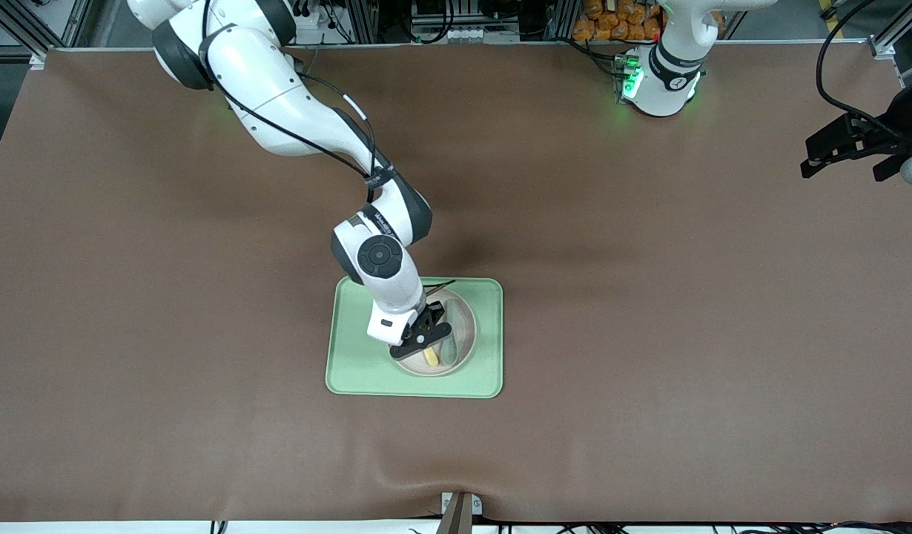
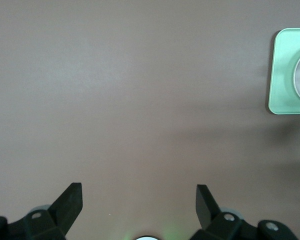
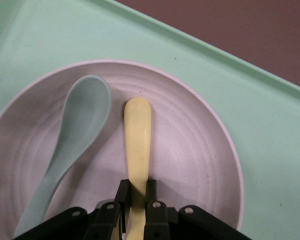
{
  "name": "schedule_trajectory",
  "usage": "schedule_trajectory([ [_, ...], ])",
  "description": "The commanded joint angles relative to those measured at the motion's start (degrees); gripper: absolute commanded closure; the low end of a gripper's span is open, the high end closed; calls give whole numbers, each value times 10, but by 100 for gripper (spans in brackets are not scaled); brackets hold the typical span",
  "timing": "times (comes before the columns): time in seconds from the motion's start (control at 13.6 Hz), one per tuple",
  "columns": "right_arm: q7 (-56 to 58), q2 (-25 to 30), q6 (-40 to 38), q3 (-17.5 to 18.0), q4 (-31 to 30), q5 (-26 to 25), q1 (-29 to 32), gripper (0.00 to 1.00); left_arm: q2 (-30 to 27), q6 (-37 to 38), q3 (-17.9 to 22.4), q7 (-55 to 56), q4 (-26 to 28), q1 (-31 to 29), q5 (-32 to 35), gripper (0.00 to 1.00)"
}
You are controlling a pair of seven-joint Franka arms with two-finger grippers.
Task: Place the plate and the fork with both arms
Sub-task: 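Lower the right gripper and grasp the yellow fork handle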
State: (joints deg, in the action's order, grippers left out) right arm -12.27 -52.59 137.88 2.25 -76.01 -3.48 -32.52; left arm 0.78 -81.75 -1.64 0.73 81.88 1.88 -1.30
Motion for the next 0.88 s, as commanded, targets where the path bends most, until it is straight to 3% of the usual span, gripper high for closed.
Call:
schedule_trajectory([
  [0.0,-24,-3,-4,-1,17,-15,0,100,-12,1,-3,3,6,-1,-1,0],
  [0.59,-112,22,-11,1,18,-4,7,100,-11,1,-3,3,6,-1,-2,0],
  [0.81,-119,42,-37,3,17,-2,42,100,-11,1,-3,3,6,-1,-2,0],
])
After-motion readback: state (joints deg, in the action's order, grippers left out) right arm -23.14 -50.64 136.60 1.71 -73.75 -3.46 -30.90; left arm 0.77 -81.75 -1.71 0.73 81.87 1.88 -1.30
